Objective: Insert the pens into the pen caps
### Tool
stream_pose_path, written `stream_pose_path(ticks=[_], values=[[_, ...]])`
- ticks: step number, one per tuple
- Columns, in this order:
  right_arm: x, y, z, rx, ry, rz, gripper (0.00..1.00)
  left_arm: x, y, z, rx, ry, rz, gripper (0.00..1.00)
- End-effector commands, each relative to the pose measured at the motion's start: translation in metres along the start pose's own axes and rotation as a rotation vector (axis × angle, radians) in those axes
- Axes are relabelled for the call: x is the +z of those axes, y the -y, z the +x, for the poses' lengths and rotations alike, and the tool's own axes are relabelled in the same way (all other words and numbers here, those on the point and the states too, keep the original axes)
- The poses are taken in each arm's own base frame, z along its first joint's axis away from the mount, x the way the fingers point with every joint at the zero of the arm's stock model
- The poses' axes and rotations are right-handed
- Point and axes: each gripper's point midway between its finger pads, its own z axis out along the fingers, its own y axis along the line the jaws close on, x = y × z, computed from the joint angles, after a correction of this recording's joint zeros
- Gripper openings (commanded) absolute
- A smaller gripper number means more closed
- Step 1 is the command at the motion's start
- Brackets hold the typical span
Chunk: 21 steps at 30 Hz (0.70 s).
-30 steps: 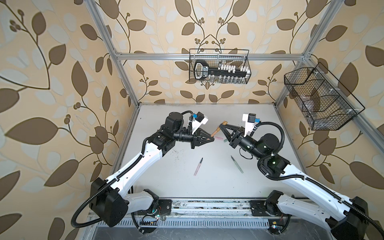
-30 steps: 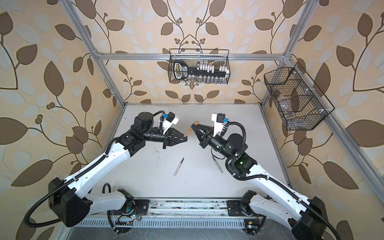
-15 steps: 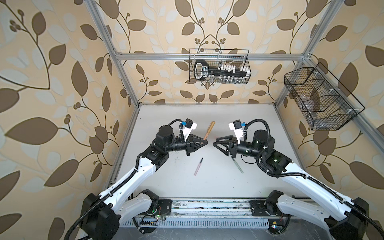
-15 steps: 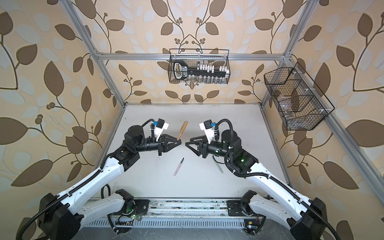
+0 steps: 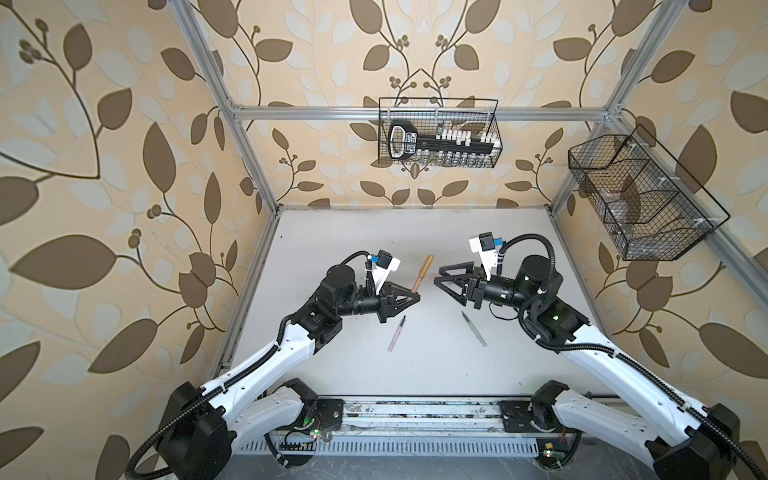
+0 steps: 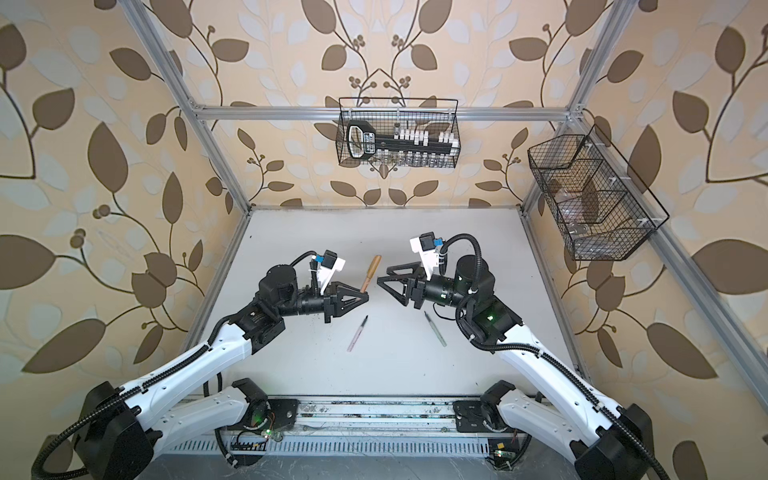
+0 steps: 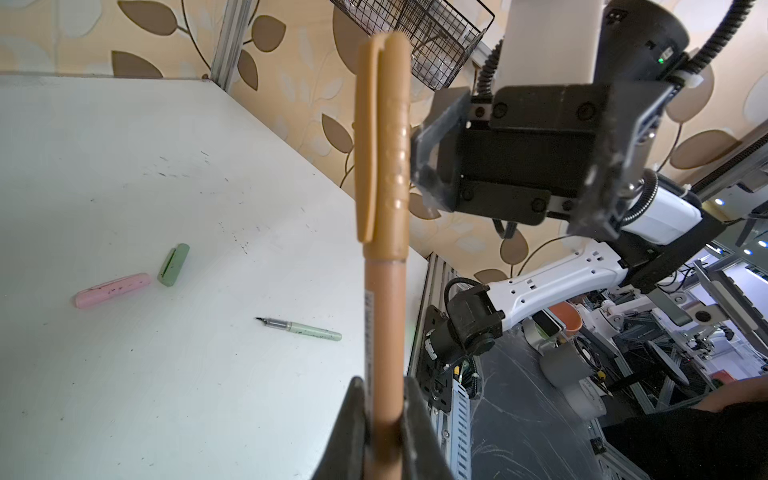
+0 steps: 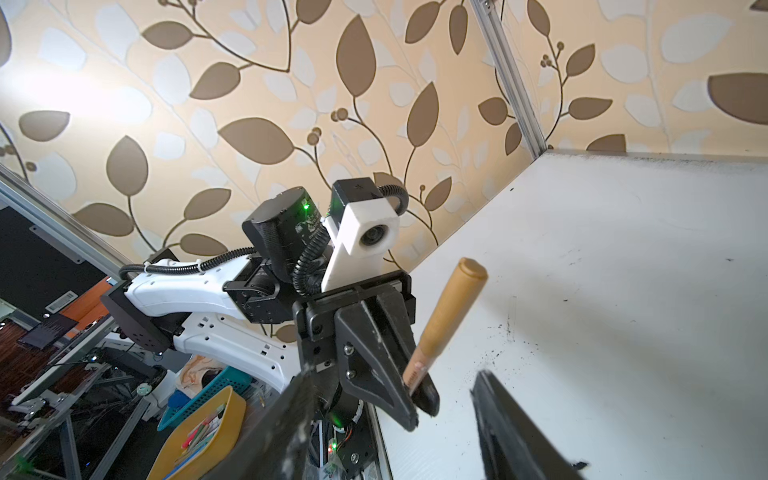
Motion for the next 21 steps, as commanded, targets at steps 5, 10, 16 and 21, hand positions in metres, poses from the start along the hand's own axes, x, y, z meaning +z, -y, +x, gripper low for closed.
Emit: stream_pose_path(ticks=[5,10,16,21], values=[[0.01,0.001,-0.011,-0.006,-0.004,-0.055,0.64,-0.006,0.02,-0.016,0.074,0.056,0.02,0.0],[0.016,0.001,-0.019,-0.01,0.011,-0.08,0.65,-0.006,0.022,-0.014,0.079,0.049,0.025,0.0],[0.025,0.003,-0.028,-0.015,0.013,-0.094,0.65,-0.005,0.024,-0.012,0.084,0.041,0.03,0.0],[0.032,0.005,-0.036,-0.02,0.017,-0.101,0.63,-0.005,0.023,-0.011,0.084,0.038,0.023,0.0]])
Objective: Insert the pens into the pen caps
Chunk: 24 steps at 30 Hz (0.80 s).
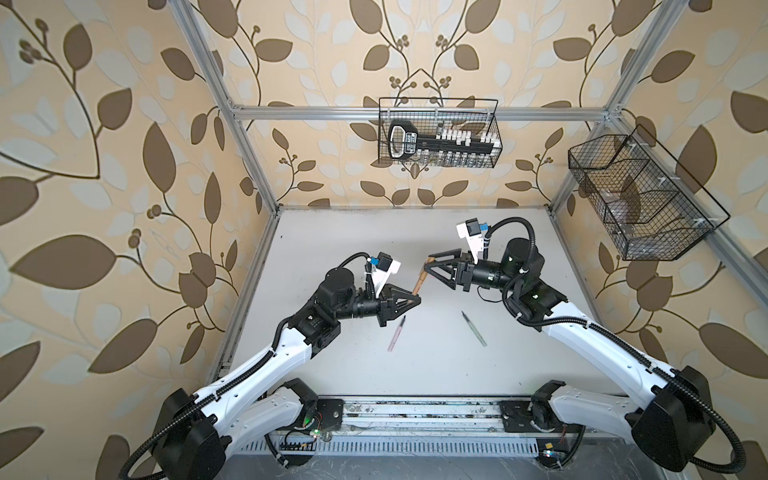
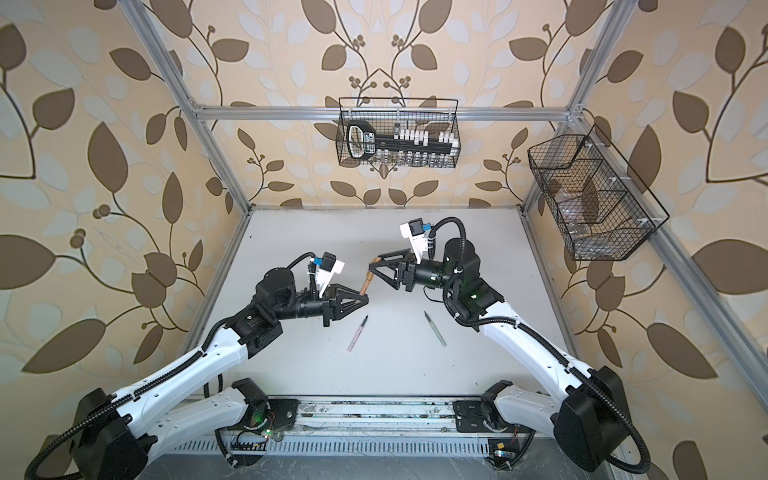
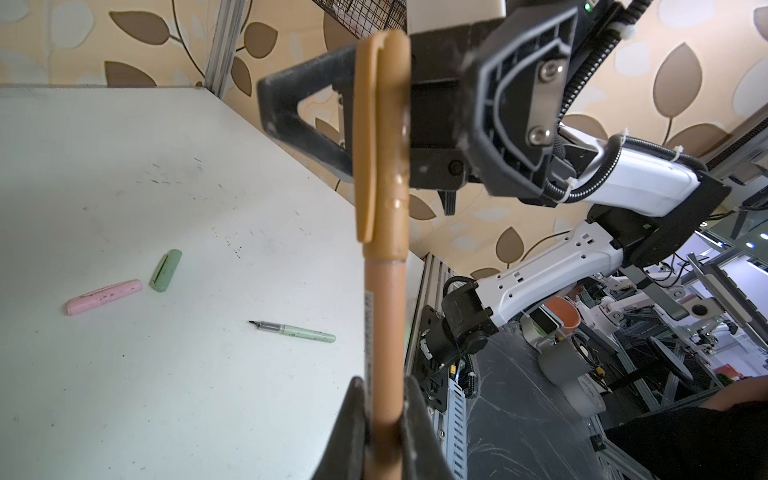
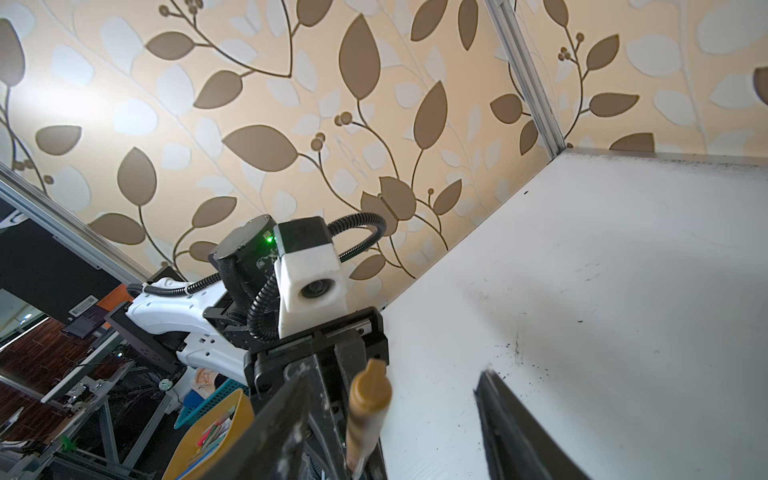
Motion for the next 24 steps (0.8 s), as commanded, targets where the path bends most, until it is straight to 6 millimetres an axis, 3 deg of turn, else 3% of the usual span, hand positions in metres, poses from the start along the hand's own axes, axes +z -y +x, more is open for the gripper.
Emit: stream_pose_path(ticks=[1,14,17,19,20,24], values=[[0.003,-0.01,-0.017,-0.033,0.028,-0.043,0.63,-0.002,0.011,-0.009,0.064,0.029,0.019,0.0],[0.011,-0.009,-0.012,0.005,-0.006,-0.076,0.32,-0.001,0.008,-0.014,0.081,0.041,0.004,0.0],[0.012,-0.006,-0.003,0.024,-0.029,-0.072,0.19,-0.001,0.007,-0.019,0.091,0.055,-0.009,0.0],[0.012,-0.004,0.007,0.036,-0.052,-0.07,0.07,-0.004,0.001,-0.044,0.114,0.15,-0.083,0.0],[0.012,-0.002,0.015,0.051,-0.071,-0.066,0.0,-0.008,0.009,-0.068,0.18,0.226,-0.087,0.0],[0.016,0.001,0.034,0.068,-0.123,-0.051,0.0,-0.006,0.03,-0.099,0.302,0.241,-0.048,0.0]])
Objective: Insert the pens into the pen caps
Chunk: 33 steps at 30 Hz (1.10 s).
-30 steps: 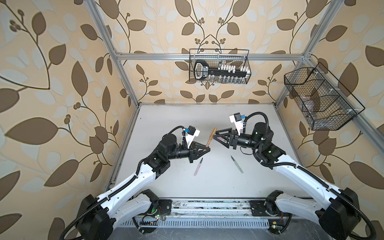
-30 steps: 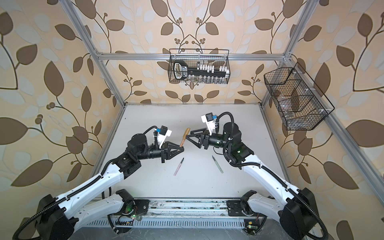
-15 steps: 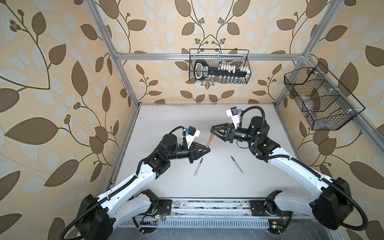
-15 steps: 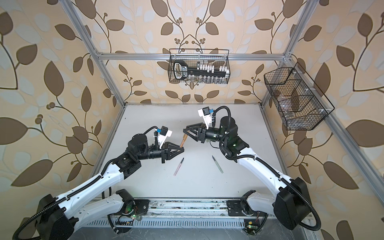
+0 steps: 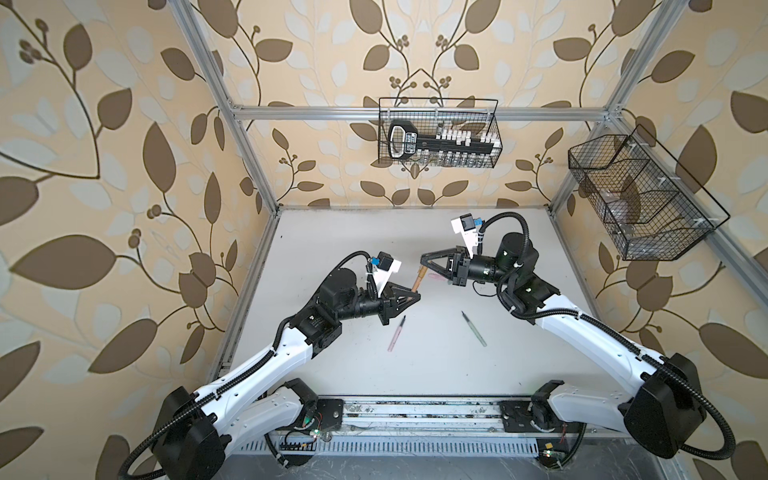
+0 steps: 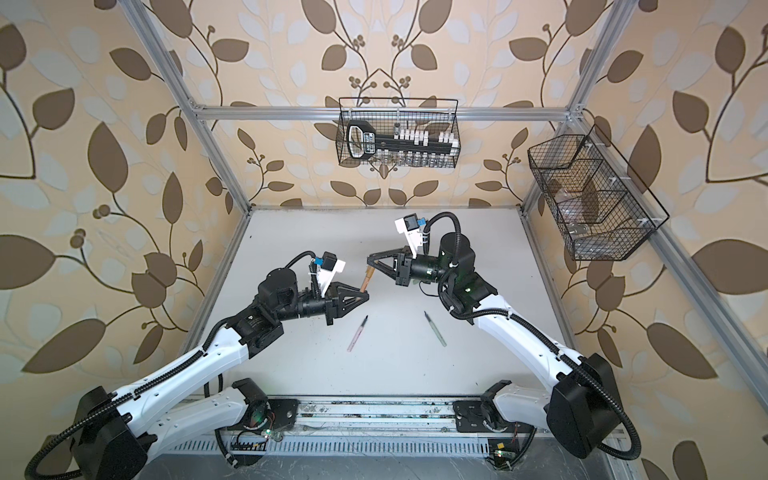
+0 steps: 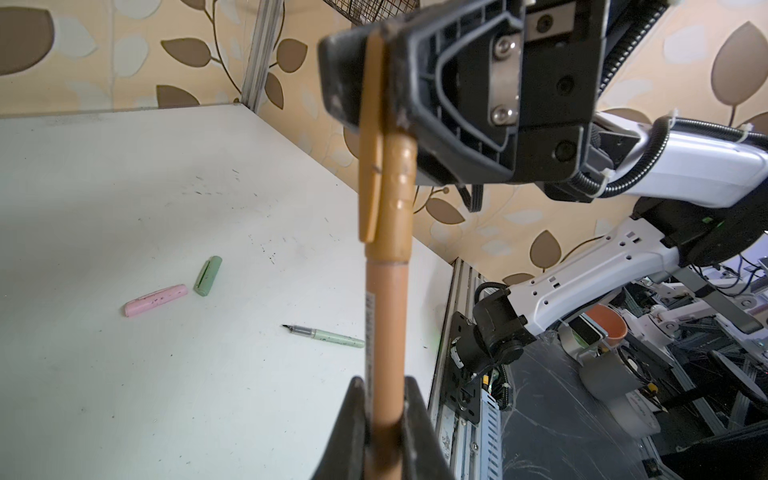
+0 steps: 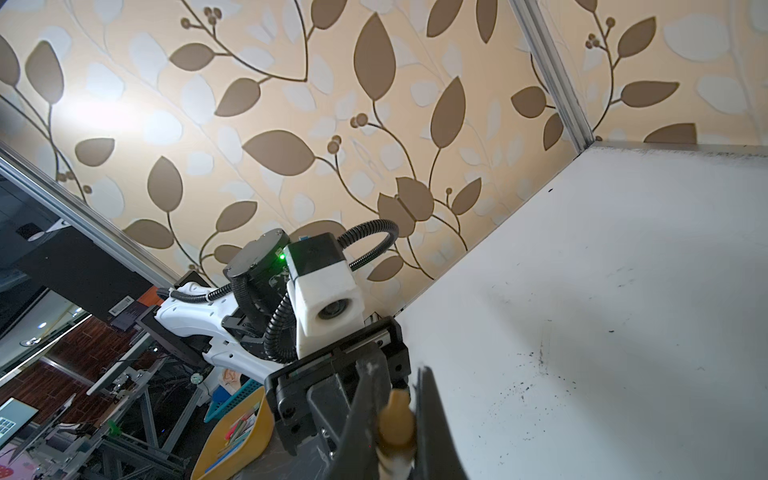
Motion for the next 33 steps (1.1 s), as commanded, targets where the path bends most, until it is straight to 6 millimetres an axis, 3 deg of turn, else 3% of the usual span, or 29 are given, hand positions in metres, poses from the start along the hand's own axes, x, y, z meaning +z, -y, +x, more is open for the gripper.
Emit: stream_pose_path(ticks=[1,5,10,19,27,33], values=[[0.006,0.005,0.041,0.036,-0.12,-0.001,0.0,-0.009,0.042,-0.1,0.249,0.239,0.057,0.0],[0.011,0.002,0.061,0.052,-0.188,0.002,0.0,-0.004,0.055,-0.127,0.328,0.251,0.094,0.0],[0.007,0.013,0.088,0.082,-0.243,0.058,0.0,-0.01,0.066,-0.152,0.431,0.288,0.082,0.0],[0.005,0.022,0.115,0.126,-0.27,0.094,0.0,-0.019,0.076,-0.181,0.504,0.333,0.095,0.0],[0.005,0.02,0.133,0.141,-0.28,0.112,0.0,-0.016,0.07,-0.188,0.487,0.339,0.113,0.0],[0.004,0.021,0.145,0.152,-0.292,0.128,0.0,-0.029,0.056,-0.203,0.475,0.398,0.071,0.0]])
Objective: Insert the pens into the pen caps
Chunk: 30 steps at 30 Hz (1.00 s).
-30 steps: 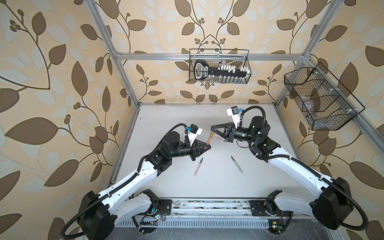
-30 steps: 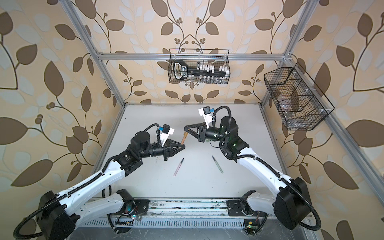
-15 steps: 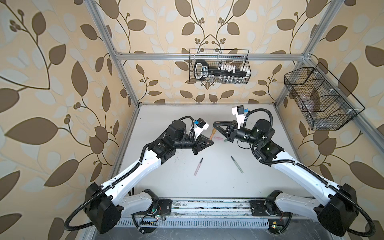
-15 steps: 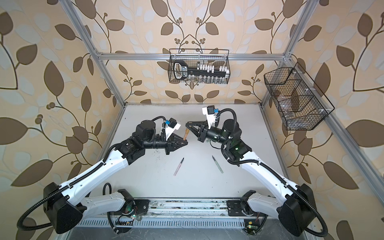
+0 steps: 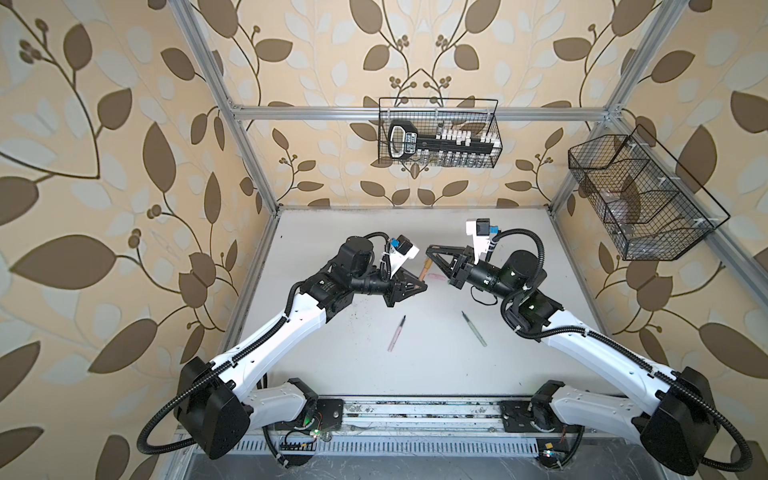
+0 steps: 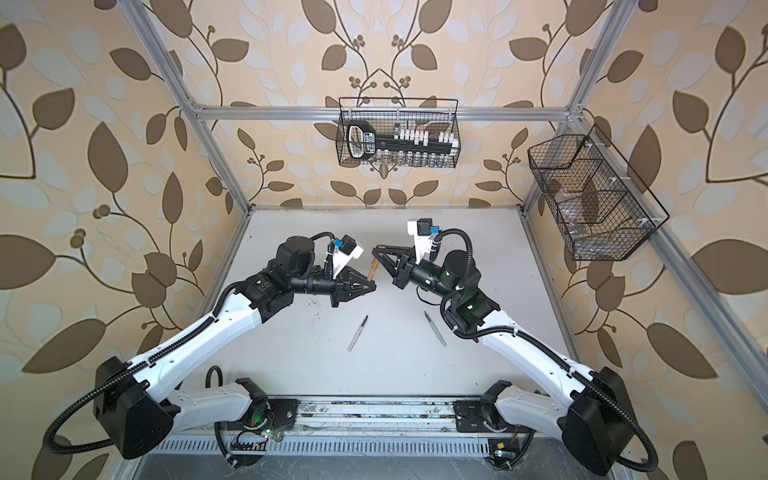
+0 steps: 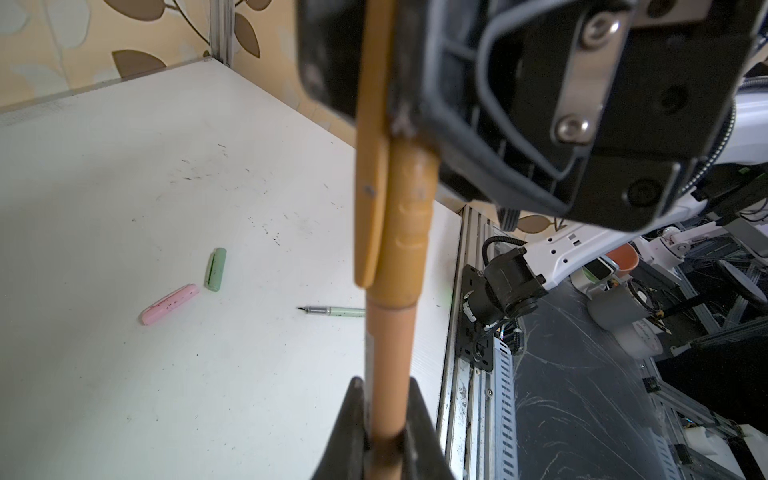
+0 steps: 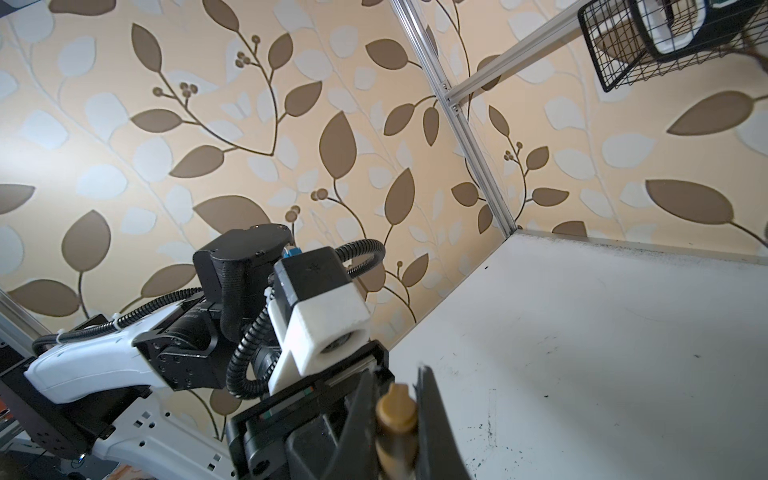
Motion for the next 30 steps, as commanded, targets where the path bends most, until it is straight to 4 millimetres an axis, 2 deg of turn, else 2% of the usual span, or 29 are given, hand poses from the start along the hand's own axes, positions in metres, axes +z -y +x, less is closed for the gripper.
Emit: stream_pose_path(ticks=[1,7,15,17,20,26,27,28,30], values=[[-0.023,0.005,0.16,0.212,-0.542,-0.028,0.0,-0.079,0.047,-0.177,0.399,0.586,-0.031,0.0],[-0.023,0.009,0.164,0.216,-0.548,0.0,0.0,-0.076,0.03,-0.182,0.358,0.582,-0.028,0.0],[-0.025,0.011,0.173,0.219,-0.581,0.027,0.0,-0.073,0.025,-0.174,0.34,0.566,-0.031,0.0],[-0.026,0.014,0.166,0.194,-0.568,0.054,0.0,-0.065,0.018,-0.162,0.311,0.513,-0.038,0.0],[-0.023,0.017,0.148,0.179,-0.523,0.067,0.0,-0.05,0.004,-0.134,0.243,0.418,-0.036,0.0],[-0.012,0.028,0.127,0.16,-0.526,0.092,0.0,-0.04,-0.002,-0.083,0.117,0.301,-0.02,0.0],[-0.011,0.03,0.125,0.158,-0.531,0.099,0.0,-0.041,-0.003,-0.078,0.105,0.3,-0.034,0.03],[-0.009,0.031,0.123,0.156,-0.531,0.099,0.0,-0.04,-0.005,-0.071,0.09,0.296,-0.045,0.13],[-0.006,0.037,0.115,0.16,-0.519,0.106,0.0,-0.04,-0.007,-0.059,0.067,0.292,-0.056,0.2]])
